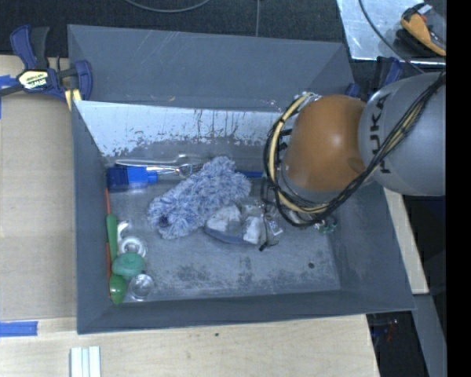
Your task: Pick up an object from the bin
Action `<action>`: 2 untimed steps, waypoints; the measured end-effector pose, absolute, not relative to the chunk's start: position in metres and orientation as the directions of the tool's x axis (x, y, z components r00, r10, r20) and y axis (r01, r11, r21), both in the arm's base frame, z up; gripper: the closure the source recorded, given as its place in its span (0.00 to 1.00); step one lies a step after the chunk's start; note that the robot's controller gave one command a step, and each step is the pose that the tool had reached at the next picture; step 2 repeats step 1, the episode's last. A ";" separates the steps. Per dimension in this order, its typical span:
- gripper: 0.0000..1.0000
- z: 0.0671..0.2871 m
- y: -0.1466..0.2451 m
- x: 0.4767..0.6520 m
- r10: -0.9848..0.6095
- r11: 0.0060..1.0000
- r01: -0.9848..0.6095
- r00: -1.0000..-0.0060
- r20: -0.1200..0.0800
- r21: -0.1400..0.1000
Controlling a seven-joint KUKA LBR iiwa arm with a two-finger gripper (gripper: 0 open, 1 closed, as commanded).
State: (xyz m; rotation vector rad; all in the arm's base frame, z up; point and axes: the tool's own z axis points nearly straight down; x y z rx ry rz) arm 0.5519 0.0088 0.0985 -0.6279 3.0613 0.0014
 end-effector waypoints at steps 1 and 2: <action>1.00 0.133 0.008 0.553 -0.393 0.920 -0.393 -0.919 -0.020 -0.005; 1.00 0.133 0.008 0.553 -0.393 0.920 -0.393 -0.919 -0.020 -0.005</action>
Offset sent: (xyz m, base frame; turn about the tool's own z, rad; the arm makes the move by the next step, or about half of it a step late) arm 0.0011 -0.0006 0.0816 0.0006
